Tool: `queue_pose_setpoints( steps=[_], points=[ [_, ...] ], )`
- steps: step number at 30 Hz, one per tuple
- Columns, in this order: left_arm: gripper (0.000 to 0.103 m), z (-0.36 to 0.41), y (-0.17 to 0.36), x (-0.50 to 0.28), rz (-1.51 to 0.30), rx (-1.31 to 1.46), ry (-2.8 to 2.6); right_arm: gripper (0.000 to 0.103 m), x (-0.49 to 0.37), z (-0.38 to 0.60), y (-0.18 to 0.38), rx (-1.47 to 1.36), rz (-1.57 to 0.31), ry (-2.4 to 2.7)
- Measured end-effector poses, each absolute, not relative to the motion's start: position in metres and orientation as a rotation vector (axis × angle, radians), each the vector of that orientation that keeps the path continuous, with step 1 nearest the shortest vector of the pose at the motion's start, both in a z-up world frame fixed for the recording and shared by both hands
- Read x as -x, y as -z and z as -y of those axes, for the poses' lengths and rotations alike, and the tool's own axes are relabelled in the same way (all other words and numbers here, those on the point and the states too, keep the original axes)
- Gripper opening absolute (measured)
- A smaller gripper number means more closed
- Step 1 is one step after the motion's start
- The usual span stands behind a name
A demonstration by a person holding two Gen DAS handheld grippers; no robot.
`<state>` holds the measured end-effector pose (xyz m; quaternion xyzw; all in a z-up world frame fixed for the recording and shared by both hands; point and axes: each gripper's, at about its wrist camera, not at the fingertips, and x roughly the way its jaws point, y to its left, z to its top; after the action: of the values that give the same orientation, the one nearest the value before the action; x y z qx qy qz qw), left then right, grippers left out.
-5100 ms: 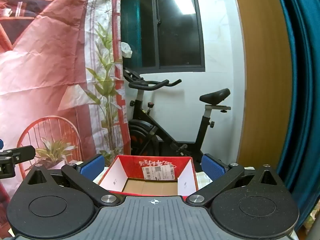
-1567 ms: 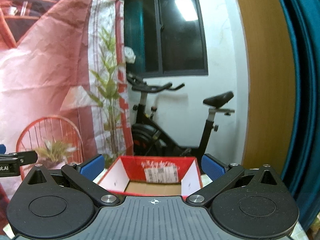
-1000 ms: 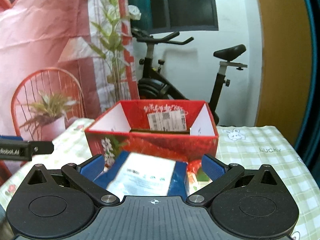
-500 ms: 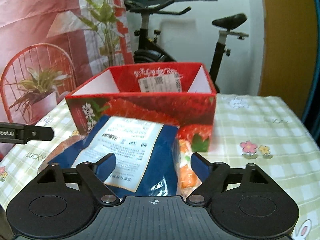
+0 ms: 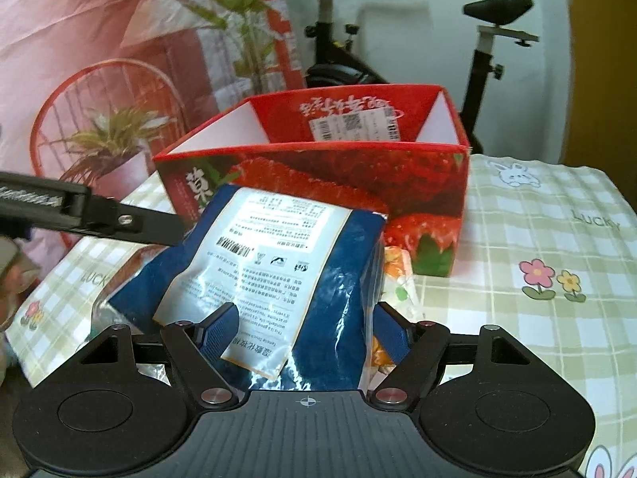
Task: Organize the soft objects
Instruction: 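Lower the left tool onto the blue-and-white bag and close it, then lift the blue bag with the left tool and drop it into the red box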
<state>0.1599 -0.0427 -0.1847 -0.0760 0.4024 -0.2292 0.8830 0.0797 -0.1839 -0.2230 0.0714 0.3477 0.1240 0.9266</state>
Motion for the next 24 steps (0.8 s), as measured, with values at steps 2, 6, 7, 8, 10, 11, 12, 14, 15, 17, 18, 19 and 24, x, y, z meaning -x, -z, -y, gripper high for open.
queue_pose_setpoints(
  steps=[2, 6, 7, 8, 10, 11, 12, 14, 15, 17, 18, 19, 24],
  points=[
    [0.055, 0.046, 0.190, -0.167, -0.852, 0.150, 0.482, 0.067, -0.082, 0.184, 0.222, -0.121, -0.723, -0.279],
    [0.050, 0.050, 0.197, -0.176, -0.870, 0.143, 0.490, 0.062, -0.088, 0.184, 0.222, -0.074, -0.743, -0.321],
    [0.049, 0.049, 0.196, -0.176, -0.872, 0.137, 0.496, 0.057, -0.089, 0.184, 0.222, -0.064, -0.747, -0.330],
    [0.049, 0.050, 0.195, -0.176, -0.871, 0.131, 0.504, 0.053, -0.089, 0.183, 0.221, -0.053, -0.749, -0.340],
    [0.048, 0.047, 0.192, -0.175, -0.871, 0.127, 0.520, 0.045, -0.089, 0.180, 0.217, -0.024, -0.747, -0.352],
    [0.048, 0.046, 0.191, -0.174, -0.867, 0.133, 0.532, 0.039, -0.088, 0.179, 0.215, -0.008, -0.743, -0.358],
    [0.048, 0.045, 0.189, -0.173, -0.861, 0.144, 0.544, 0.036, -0.087, 0.178, 0.211, 0.007, -0.734, -0.372],
    [0.048, 0.040, 0.183, -0.171, -0.850, 0.166, 0.561, 0.030, -0.084, 0.176, 0.204, 0.034, -0.715, -0.395],
    [0.048, 0.038, 0.181, -0.169, -0.842, 0.173, 0.568, 0.029, -0.082, 0.173, 0.200, 0.059, -0.704, -0.402],
    [0.048, 0.035, 0.177, -0.168, -0.828, 0.182, 0.575, 0.026, -0.078, 0.170, 0.192, 0.104, -0.676, -0.406],
    [0.047, 0.033, 0.173, -0.167, -0.819, 0.189, 0.577, 0.025, -0.077, 0.169, 0.187, 0.122, -0.654, -0.404],
    [0.047, 0.032, 0.170, -0.166, -0.808, 0.195, 0.581, 0.024, -0.076, 0.168, 0.182, 0.131, -0.641, -0.402],
    [0.047, 0.028, 0.146, -0.164, -0.727, 0.201, 0.598, 0.023, -0.074, 0.168, 0.157, 0.204, -0.553, -0.400]
  ],
)
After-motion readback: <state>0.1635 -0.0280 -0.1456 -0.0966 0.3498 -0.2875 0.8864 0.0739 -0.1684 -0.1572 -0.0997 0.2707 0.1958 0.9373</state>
